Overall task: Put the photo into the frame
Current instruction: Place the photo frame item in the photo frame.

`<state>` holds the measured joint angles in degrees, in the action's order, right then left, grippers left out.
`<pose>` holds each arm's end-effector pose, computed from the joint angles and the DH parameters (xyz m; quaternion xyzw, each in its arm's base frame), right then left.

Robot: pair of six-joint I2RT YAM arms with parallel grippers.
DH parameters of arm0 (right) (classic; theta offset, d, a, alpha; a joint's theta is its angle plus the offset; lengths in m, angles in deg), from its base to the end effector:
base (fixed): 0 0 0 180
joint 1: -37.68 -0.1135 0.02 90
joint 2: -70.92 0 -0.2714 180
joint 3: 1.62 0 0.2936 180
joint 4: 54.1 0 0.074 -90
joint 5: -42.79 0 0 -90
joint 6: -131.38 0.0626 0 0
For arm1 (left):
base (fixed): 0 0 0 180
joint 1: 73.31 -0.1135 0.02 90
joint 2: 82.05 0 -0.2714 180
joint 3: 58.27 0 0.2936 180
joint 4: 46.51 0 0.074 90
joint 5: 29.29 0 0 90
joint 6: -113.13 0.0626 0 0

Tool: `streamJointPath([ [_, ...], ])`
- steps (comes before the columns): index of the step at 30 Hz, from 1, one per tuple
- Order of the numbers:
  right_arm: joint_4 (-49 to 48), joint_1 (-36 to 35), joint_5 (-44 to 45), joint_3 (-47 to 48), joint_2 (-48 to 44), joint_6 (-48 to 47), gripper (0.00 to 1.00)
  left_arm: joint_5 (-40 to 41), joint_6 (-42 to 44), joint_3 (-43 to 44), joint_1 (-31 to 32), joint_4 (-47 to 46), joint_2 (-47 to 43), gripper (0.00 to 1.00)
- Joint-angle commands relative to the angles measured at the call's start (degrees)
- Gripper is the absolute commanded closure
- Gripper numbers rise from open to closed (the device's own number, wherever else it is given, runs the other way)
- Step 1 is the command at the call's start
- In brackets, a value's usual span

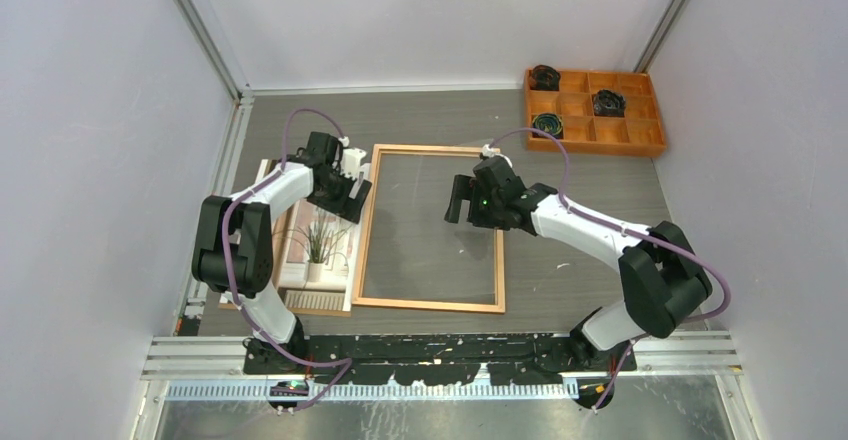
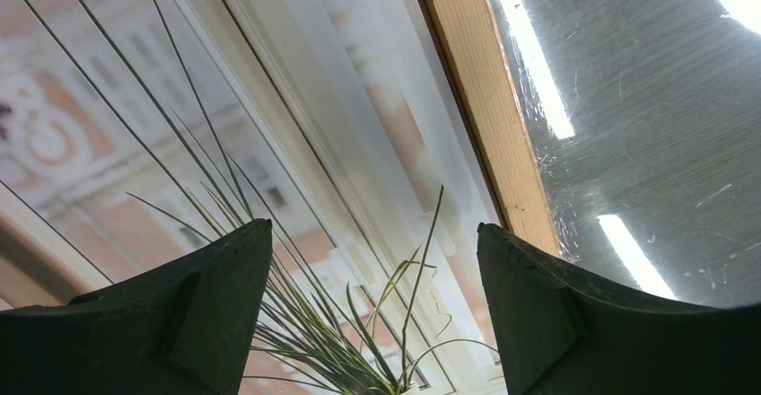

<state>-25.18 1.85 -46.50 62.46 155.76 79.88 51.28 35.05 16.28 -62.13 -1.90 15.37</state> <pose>0.2911 0.2092 0.1756 0.0240 0.9384 0.2036 0.2782 0.3684 -0.0833 0.1431 0.2114 0.9544 -0.0794 0.1951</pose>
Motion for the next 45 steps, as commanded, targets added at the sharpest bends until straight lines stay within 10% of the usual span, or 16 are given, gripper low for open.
streamJointPath([
  [1,3.98,-1.57,6.55,4.29,0.96,-2.12,0.00,-0.02,0.65,-0.44,-0.11,-1.69,-1.35,0.14],
  [45,12.46,-5.99,18.11,9.68,9.27,-8.54,0.00,-0.95,-0.14,-0.27,-0.11,-1.62,-1.08,0.12],
])
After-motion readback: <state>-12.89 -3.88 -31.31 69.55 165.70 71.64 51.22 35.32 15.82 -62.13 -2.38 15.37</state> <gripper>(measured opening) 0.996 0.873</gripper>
